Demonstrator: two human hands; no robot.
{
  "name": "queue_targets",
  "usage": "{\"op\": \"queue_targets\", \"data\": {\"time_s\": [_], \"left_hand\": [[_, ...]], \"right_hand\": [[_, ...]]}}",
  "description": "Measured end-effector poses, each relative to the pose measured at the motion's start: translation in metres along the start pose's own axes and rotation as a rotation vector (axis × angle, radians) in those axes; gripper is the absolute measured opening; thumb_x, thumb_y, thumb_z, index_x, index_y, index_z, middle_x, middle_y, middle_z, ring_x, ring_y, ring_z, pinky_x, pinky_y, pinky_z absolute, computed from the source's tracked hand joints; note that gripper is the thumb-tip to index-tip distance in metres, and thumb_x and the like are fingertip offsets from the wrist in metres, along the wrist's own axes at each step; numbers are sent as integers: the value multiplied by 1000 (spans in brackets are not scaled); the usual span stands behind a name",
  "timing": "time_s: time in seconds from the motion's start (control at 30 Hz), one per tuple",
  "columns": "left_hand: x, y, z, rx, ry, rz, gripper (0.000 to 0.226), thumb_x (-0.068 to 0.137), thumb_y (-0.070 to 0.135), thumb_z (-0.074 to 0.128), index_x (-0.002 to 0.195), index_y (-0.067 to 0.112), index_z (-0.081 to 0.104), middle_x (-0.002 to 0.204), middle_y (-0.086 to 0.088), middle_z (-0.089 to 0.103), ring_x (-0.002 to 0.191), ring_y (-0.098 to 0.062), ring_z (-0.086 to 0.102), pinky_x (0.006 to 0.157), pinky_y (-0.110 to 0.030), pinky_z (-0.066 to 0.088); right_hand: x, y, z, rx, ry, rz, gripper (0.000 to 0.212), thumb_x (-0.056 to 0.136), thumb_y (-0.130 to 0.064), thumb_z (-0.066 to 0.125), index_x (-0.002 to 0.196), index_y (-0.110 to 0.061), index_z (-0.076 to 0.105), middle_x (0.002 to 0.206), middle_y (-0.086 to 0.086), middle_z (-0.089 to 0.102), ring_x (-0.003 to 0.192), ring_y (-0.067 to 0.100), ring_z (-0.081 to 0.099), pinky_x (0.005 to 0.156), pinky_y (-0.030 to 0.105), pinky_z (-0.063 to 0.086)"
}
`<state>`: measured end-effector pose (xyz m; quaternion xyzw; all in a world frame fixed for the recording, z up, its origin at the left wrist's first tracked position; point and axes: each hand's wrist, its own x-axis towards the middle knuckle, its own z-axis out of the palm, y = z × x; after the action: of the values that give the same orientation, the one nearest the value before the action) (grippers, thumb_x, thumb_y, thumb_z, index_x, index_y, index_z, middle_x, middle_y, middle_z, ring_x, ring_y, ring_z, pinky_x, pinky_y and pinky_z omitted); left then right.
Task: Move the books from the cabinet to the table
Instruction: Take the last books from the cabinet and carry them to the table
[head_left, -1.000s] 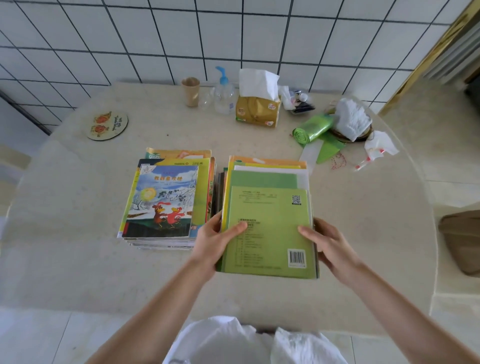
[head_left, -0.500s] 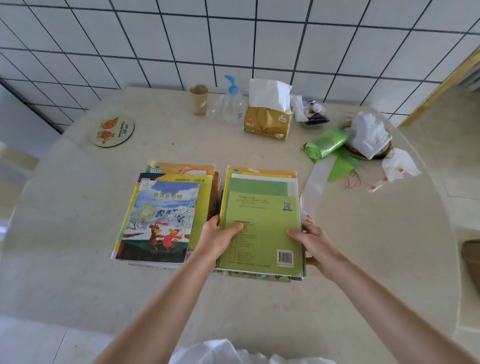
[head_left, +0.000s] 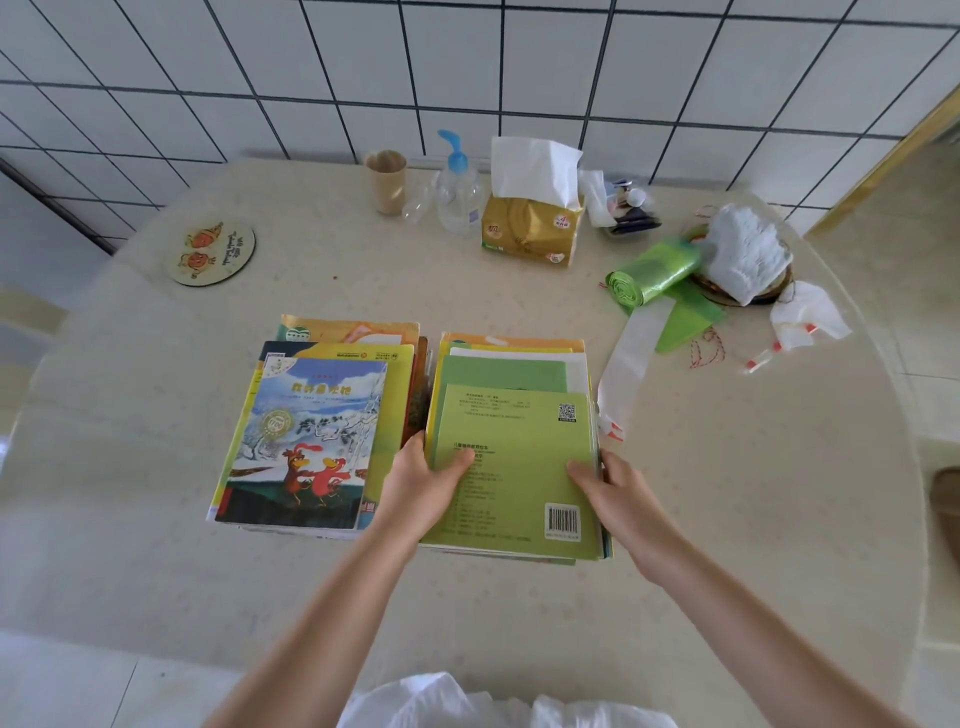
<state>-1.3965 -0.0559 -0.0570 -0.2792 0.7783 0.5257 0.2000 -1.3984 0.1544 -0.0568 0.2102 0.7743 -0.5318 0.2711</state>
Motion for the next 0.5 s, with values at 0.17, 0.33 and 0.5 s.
{"op": "queue_targets", "data": {"time_s": [0.17,0.33,0.5], "left_hand": [[-2,2,-1,143,-86,-55,41,89,41,62,120,20,45,116,3,60,102,-16,59,88,-39,50],[-6,2,-3,155,-110,-89,85,88,45,61,152,24,10,154,-3,33,135,-25,40,111,-49,35],[-15,-2,3,222,-88,-29,94,91,40,60,152,27,-9,160,-4,18,141,-27,31,113,-47,30]], "right_hand": [[-11,7,8,-171,62,-64,30,96,-31,45,125,-24,49,112,0,66,100,24,63,79,45,55],[-20,10,18,-238,66,-116,46,94,-28,50,138,-27,36,122,4,60,107,27,58,85,44,52],[-24,12,19,-319,54,-118,63,92,-26,51,148,-26,22,131,8,54,115,31,52,95,37,44]]}}
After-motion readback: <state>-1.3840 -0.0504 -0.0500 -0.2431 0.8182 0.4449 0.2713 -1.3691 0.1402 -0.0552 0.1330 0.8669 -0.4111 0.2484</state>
